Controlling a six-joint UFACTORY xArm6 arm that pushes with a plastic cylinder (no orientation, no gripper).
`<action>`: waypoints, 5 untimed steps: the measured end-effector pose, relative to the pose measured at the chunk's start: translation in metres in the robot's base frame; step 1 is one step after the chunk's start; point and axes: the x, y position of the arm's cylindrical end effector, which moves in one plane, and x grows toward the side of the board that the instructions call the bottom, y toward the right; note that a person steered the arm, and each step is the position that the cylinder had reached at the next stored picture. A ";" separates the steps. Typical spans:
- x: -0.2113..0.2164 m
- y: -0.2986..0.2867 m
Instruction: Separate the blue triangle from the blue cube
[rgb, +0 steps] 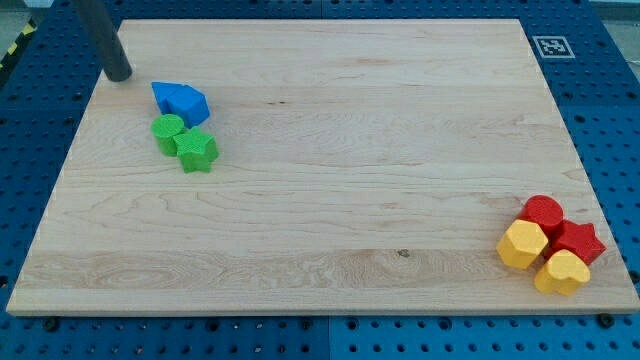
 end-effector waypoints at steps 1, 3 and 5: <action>0.029 0.010; 0.045 0.074; 0.052 0.140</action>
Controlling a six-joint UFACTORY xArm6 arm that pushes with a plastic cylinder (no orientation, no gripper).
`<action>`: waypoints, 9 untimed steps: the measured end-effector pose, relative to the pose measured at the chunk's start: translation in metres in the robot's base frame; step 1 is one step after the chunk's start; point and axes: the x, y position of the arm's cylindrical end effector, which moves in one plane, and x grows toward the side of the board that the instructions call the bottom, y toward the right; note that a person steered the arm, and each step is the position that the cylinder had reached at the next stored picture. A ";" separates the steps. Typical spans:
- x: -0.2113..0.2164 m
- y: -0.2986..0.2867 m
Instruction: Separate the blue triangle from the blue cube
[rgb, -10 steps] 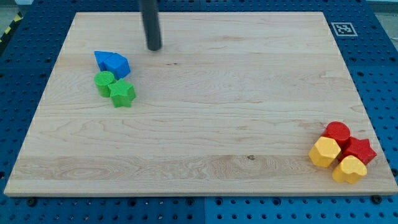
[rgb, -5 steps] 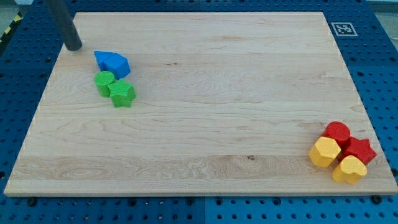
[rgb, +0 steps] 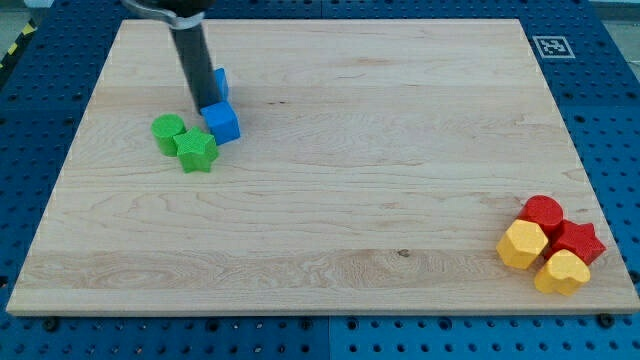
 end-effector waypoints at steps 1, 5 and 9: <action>-0.006 0.003; -0.045 -0.032; -0.050 0.072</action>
